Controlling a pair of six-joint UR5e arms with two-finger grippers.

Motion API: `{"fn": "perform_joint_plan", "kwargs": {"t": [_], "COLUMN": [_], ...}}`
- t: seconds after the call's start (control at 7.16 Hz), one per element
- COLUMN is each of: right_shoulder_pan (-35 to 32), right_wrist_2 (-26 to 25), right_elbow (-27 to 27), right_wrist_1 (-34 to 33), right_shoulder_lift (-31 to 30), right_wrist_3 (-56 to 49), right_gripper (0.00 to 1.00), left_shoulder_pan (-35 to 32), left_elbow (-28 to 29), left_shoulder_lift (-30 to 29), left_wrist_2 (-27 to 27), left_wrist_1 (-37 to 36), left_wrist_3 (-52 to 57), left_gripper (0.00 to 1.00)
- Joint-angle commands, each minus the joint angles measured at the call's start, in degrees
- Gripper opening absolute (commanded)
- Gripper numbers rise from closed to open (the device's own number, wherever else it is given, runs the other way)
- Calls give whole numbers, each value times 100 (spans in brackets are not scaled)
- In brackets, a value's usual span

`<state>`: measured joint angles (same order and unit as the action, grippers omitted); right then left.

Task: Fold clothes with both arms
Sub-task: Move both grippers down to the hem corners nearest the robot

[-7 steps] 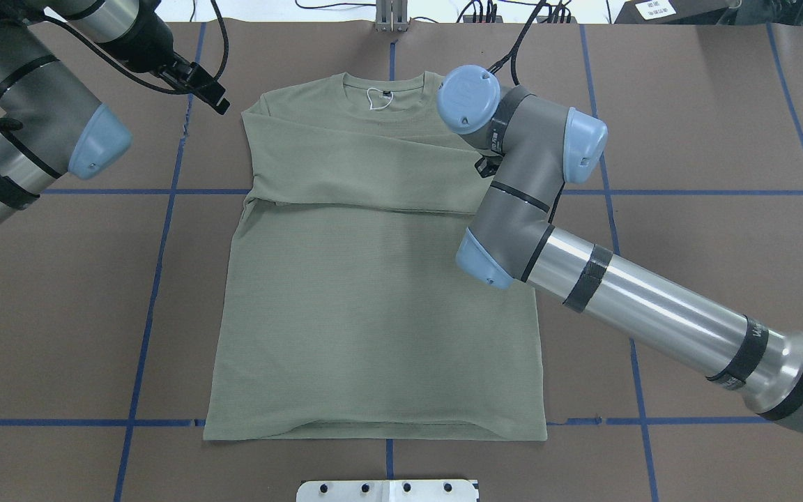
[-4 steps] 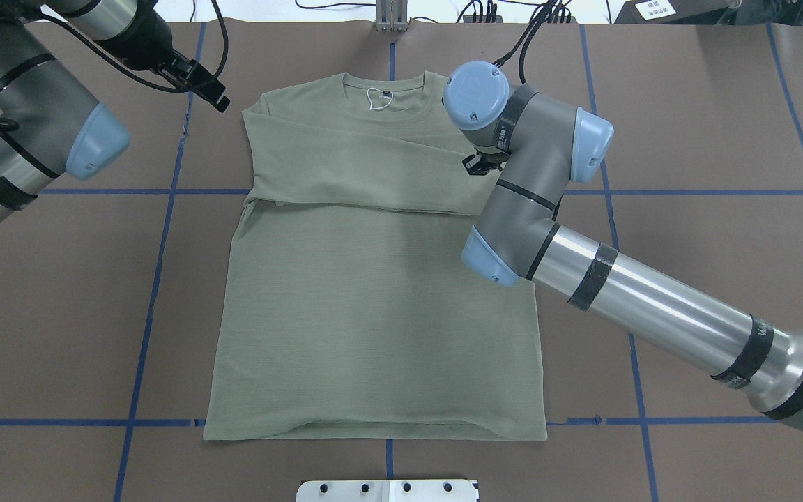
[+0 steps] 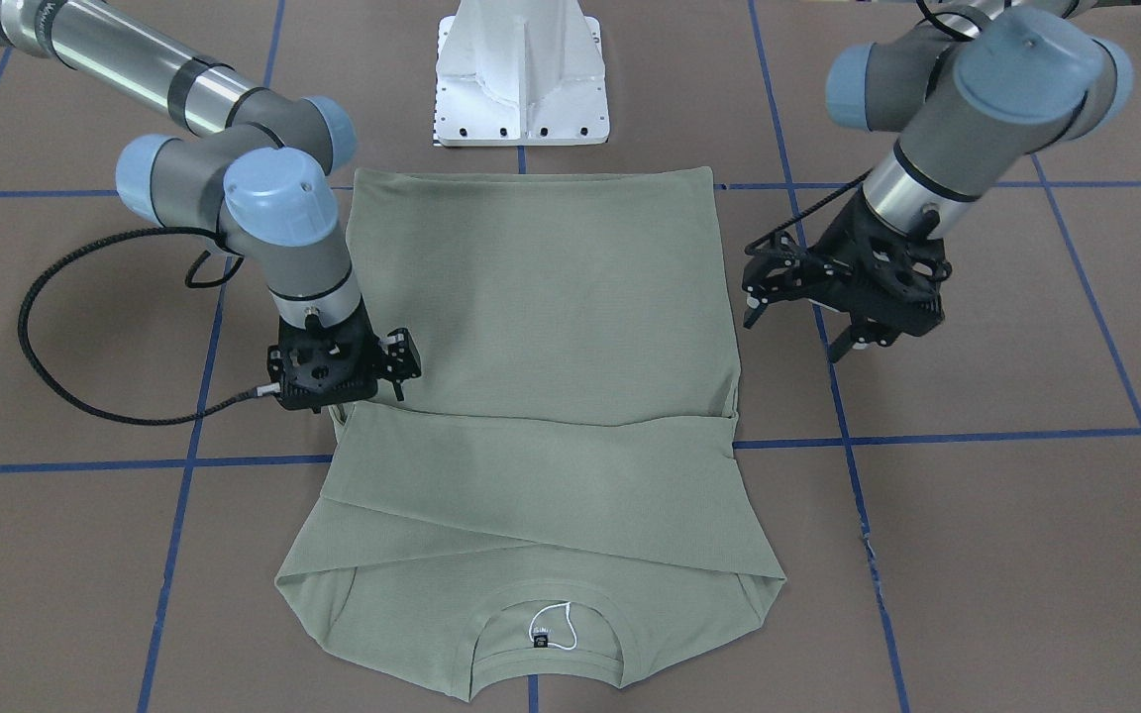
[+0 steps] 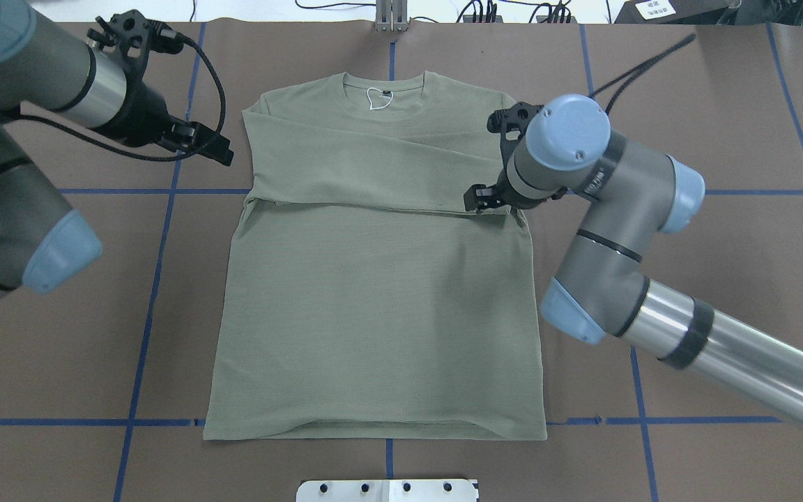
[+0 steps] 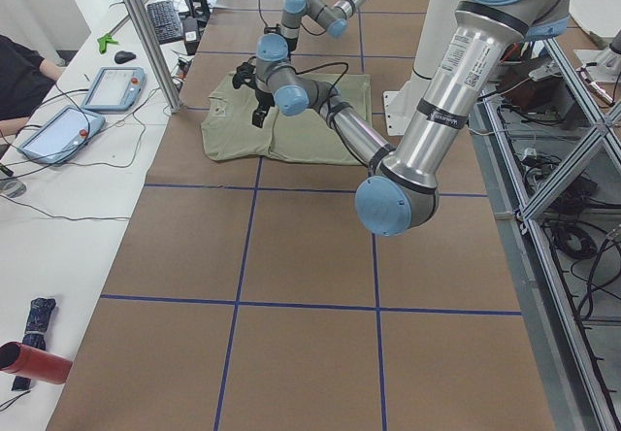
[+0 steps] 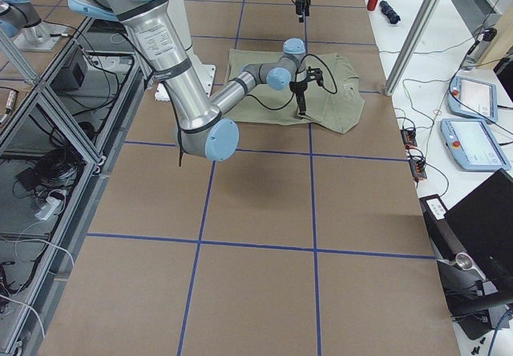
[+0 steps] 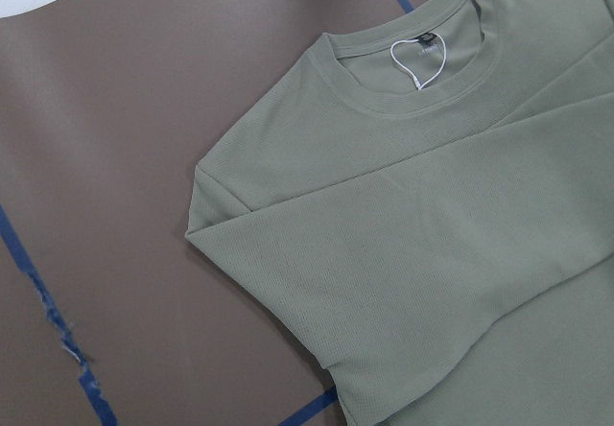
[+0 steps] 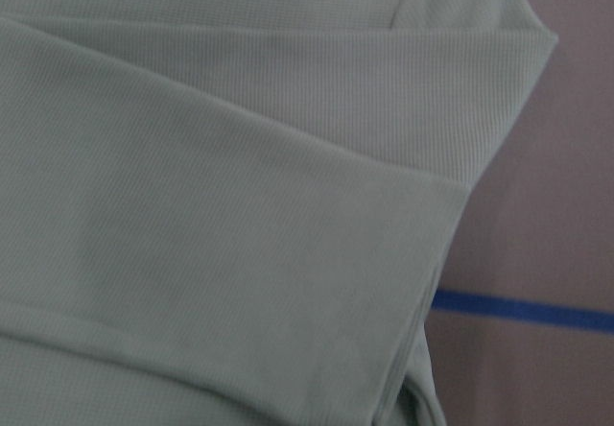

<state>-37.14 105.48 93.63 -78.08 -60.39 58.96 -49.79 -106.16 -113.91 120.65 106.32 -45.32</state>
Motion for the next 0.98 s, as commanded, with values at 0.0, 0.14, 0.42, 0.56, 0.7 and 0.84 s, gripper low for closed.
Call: {"fn": "perform_joint_plan", "kwargs": {"t": [0.0, 0.14, 0.42, 0.56, 0.7, 0.84], "right_shoulder_pan": [765, 1431, 2033, 2226, 2307, 2351], "right_wrist_2": [-315, -988, -1327, -1494, -1530, -1557], "right_elbow": [1808, 2382, 3044, 3282, 3328, 3337], "right_wrist_1": [144, 135, 135, 135, 135, 135], "right_shoulder_lift": [-1338, -1709, -2368, -2563, -2592, -2592], "right_wrist_3": [1559, 2497, 3128, 3226, 3314, 3324], "right_gripper": [100, 100, 100, 100, 100, 100], "left_shoulder_pan": [739, 1212, 2380, 2943, 3444, 3919], "left_elbow": [-1025, -1291, -1311, -1294, -1259, -1180], "left_shoulder_lift": [726, 1191, 2201, 2781, 3013, 3015], "left_wrist_2": [-436, -985, -2050, -2576, -3025, -3360], "left_wrist_1": [81, 525, 1832, 2475, 2585, 2578], "left_wrist_3": [-1212, -1878, -2952, -3479, -3858, -4314], "left_gripper": [100, 100, 100, 100, 100, 100]}}
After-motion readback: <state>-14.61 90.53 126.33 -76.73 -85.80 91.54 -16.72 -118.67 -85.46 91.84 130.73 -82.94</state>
